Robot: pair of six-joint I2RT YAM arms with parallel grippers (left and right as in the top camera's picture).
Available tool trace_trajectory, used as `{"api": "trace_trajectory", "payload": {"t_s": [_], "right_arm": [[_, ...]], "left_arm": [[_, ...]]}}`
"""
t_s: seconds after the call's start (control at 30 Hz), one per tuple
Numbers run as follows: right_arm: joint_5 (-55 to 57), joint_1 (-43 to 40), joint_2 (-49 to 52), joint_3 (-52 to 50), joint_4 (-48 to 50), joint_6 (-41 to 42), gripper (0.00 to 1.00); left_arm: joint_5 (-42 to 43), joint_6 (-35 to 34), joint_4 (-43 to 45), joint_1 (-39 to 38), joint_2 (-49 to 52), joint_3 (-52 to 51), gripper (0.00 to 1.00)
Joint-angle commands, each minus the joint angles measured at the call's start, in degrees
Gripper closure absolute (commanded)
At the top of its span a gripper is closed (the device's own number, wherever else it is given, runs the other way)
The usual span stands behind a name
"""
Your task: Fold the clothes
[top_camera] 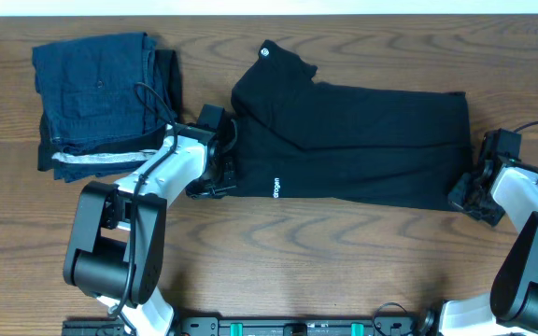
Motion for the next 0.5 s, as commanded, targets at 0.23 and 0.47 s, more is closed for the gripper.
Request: {"api": "trace_trajectory", "payload": {"t_s": [0.23, 0.47], "right_arm": [[-11.58, -0.52, -3.28, 10.27, -7.19, -4.17, 0.98], [-36.06, 1.44, -6.88, 18.97, -11.32, -15.5, 0.92]], "left_arm": [[-5.46, 0.96, -5.14, 1.03, -2.19, 2.89, 0.94], [-3.43, 0.9, -6.69, 0.87, -16.24, 4.76, 0.94]]}}
